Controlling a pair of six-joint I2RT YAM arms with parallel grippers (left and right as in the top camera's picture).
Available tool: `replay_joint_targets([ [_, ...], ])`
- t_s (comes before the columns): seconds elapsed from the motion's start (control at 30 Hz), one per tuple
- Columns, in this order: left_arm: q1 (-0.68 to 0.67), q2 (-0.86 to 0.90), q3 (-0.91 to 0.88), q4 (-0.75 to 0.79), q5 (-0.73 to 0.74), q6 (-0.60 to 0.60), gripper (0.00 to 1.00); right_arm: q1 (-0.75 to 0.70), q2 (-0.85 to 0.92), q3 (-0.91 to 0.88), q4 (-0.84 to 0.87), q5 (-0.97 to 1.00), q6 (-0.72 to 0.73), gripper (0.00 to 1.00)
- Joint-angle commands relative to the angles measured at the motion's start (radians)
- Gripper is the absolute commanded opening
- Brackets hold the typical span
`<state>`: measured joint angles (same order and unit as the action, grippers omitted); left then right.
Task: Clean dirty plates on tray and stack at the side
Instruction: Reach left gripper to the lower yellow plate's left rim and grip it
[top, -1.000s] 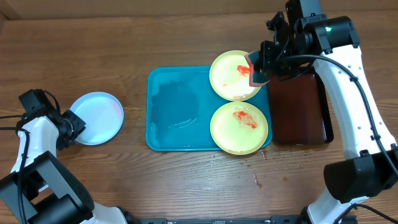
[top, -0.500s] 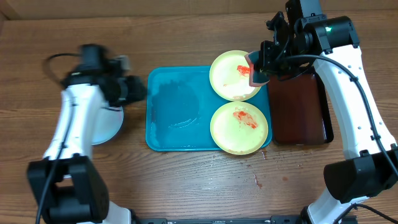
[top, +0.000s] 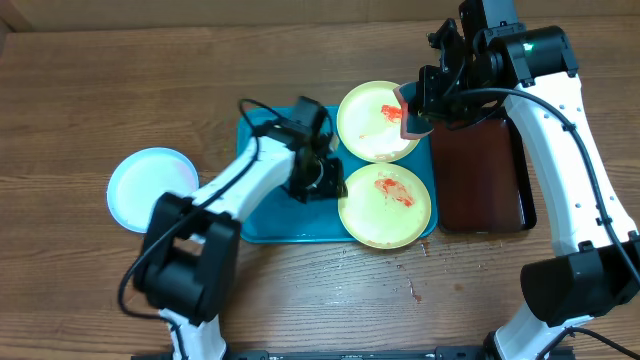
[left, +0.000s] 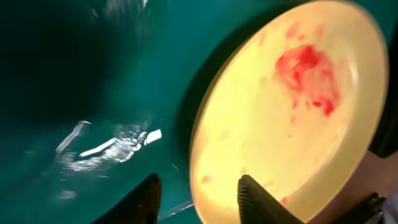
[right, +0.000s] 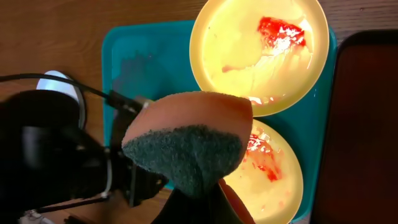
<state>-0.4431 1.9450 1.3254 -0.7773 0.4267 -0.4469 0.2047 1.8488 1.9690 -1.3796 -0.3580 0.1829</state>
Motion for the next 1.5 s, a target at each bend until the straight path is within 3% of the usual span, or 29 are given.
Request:
replay_joint_targets([
  [0.0, -0.011, 0.046, 0.003, 0.003, 0.008, -0.085, 0.34, 0.002, -0.009, 0.009, 0.004, 0.002, -0.005, 0.04],
  [0.27, -0.018, 0.077, 0.003, 0.016, 0.008, -0.092, 0.22, 0.002, -0.009, 0.009, 0.005, 0.002, -0.005, 0.04],
  [0.47, -0.015, 0.076, 0.003, 0.024, 0.010, -0.092, 0.04, 0.002, -0.009, 0.009, 0.005, 0.011, -0.006, 0.04],
  [0.7, -0.002, 0.074, 0.008, 0.014, 0.012, -0.056, 0.04, 0.002, -0.009, 0.009, 0.001, 0.024, -0.005, 0.04],
  [0.83, 0.026, 0.065, 0.018, -0.038, -0.001, 0.051, 0.04, 0.002, -0.009, 0.009, 0.000, 0.024, -0.005, 0.04],
  [0.97, 0.065, 0.056, 0.045, -0.140, -0.097, 0.187, 0.04, 0.002, -0.009, 0.009, 0.000, 0.024, -0.005, 0.04],
  [1.13, 0.108, 0.056, 0.083, -0.225, -0.333, 0.282, 0.04, 0.003, -0.009, 0.009, 0.000, 0.024, -0.005, 0.04],
  [1.3, 0.134, 0.056, 0.089, -0.138, -0.576, 0.295, 0.04, 0.003, -0.009, 0.009, 0.001, 0.024, -0.005, 0.04],
  [1.4, 0.142, 0.056, 0.089, -0.062, -0.653, 0.318, 0.06, 0.003, -0.009, 0.009, 0.000, 0.024, -0.005, 0.04],
  [1.47, 0.144, 0.056, 0.089, -0.035, -0.676, 0.337, 0.12, 0.003, -0.008, 0.009, -0.002, 0.024, -0.005, 0.04],
])
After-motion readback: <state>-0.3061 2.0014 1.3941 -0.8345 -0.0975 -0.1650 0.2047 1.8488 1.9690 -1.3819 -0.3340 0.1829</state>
